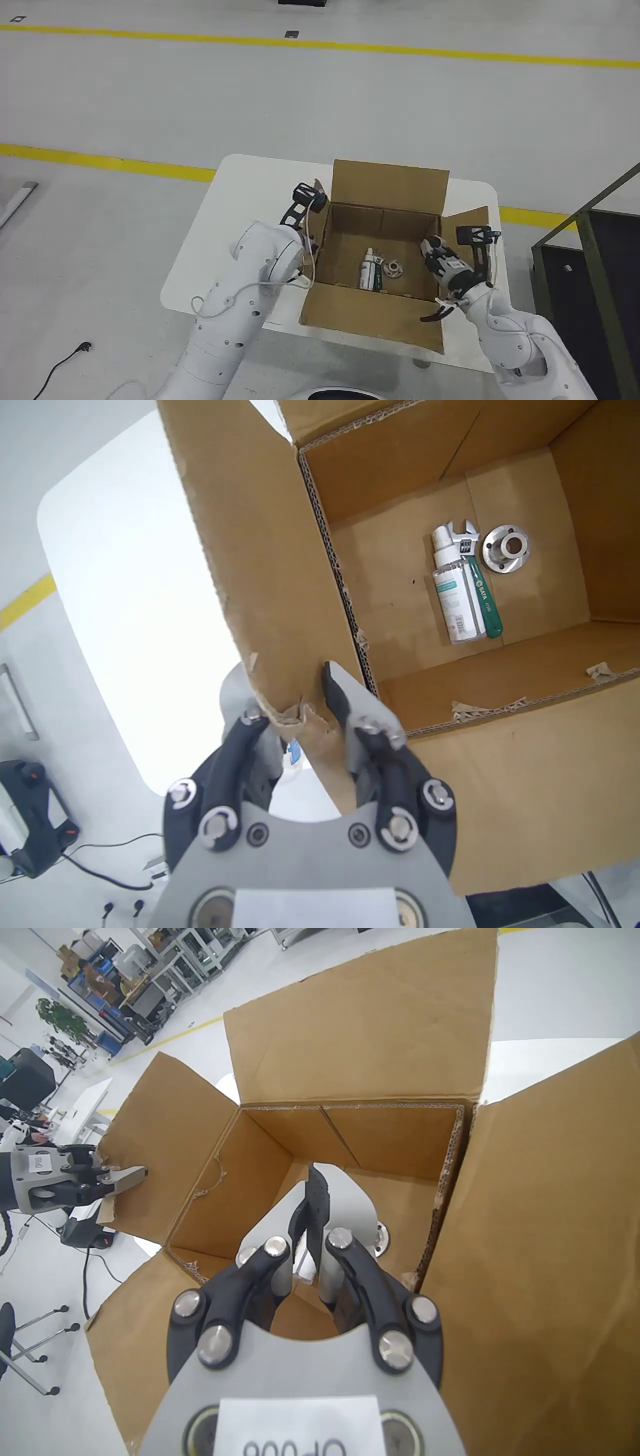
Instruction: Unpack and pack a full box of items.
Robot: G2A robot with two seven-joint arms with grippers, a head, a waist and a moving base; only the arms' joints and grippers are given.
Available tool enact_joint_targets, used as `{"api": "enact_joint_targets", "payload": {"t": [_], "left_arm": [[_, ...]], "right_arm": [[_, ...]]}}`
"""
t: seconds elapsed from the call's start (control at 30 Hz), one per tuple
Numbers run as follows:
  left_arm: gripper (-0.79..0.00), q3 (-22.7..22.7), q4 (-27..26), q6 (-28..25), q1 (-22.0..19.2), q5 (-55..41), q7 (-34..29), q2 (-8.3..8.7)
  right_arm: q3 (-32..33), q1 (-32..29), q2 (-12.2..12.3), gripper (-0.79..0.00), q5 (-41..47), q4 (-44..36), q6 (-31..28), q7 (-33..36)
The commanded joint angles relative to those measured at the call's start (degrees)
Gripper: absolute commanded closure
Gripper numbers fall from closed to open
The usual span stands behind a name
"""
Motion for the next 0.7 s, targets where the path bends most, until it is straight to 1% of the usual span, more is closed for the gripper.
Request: {"api": "enact_joint_targets", "payload": {"t": [0.0, 0.03, 0.1, 0.17, 0.3, 0.47, 0.63, 0.67], "left_arm": [[0.000, -1.0, -0.7, 0.1, 0.4, -2.1, -0.6, 0.10], [0.000, -1.3, -1.0, 0.1, 0.6, -2.9, -0.7, 0.12], [0.000, -2.7, -1.9, 0.6, 1.1, -6.0, -1.6, 0.21], [0.000, -3.3, -2.7, 0.7, 1.4, -7.4, -2.4, 0.34], [0.000, -4.5, -4.0, 1.0, 2.1, -9.8, -3.8, 0.59], [0.000, -5.8, -4.1, 1.7, 2.6, -12.6, -4.2, 0.89], [0.000, -6.0, -3.4, 2.0, 2.2, -14.4, -4.6, 1.11], [-0.108, -6.0, -3.3, 2.2, 2.0, -14.7, -4.6, 1.15]], "right_arm": [[-2.6, 1.2, -0.3, 0.000, -1.0, -0.7, 4.3, 1.3], [-3.4, 1.7, -0.5, 0.000, -1.5, -0.7, 5.9, 1.6], [-6.7, 3.9, -1.0, 0.000, -3.5, -0.3, 11.5, 2.9], [-9.6, 6.2, -1.5, 0.000, -4.6, 0.9, 15.5, 4.1], [-14.7, 10.6, -2.4, 0.000, -8.0, 4.6, 20.2, 5.7], [-15.1, 10.9, -2.4, 0.000, -8.5, 5.0, 20.4, 5.7], [-15.1, 10.9, -2.4, 0.000, -8.5, 5.0, 20.4, 5.7], [-15.0, 10.7, -2.4, 0.000, -8.7, 5.0, 19.9, 5.4]]}}
